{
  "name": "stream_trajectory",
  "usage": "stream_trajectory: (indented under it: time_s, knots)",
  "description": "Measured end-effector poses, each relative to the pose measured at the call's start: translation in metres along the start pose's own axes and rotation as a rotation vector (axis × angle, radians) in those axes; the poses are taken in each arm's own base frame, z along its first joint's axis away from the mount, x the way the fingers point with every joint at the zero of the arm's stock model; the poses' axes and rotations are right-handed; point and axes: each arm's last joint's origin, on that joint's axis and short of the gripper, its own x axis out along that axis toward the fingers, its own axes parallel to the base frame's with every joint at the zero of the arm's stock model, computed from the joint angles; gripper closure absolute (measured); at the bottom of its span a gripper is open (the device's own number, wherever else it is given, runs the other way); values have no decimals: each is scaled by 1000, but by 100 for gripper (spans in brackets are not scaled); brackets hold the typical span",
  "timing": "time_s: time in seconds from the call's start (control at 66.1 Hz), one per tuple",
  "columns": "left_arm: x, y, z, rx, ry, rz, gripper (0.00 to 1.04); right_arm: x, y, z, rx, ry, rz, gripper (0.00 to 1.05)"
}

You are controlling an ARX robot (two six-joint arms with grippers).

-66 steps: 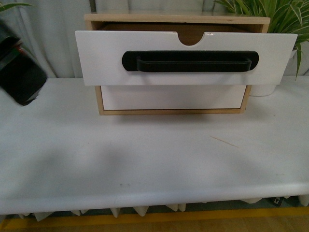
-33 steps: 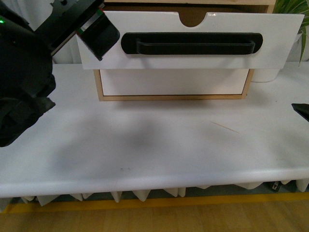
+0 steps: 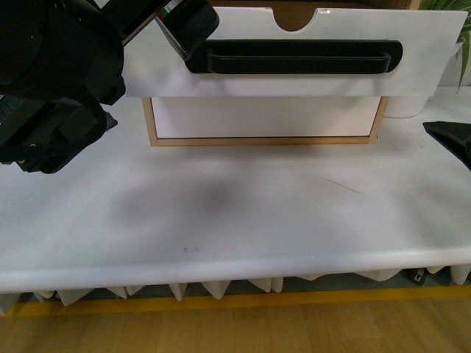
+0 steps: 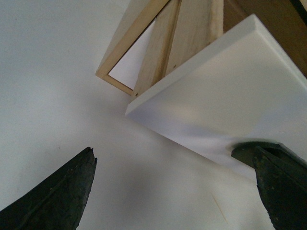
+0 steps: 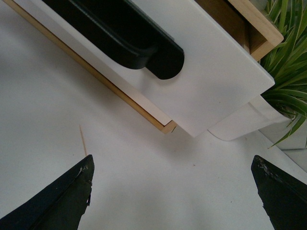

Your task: Close drawer sideways

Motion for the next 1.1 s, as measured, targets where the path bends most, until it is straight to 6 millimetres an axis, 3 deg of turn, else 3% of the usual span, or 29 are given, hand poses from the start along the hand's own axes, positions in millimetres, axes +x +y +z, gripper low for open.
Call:
stream_trajectory:
  time_s: [0.59, 1.104]
  knots:
    - [10, -4, 8, 20, -8, -5, 6, 37, -12, 12, 13, -6, -2, 9]
    - [19, -14, 15, 33, -9, -29, 6, 64, -7, 14, 10, 15, 45, 9]
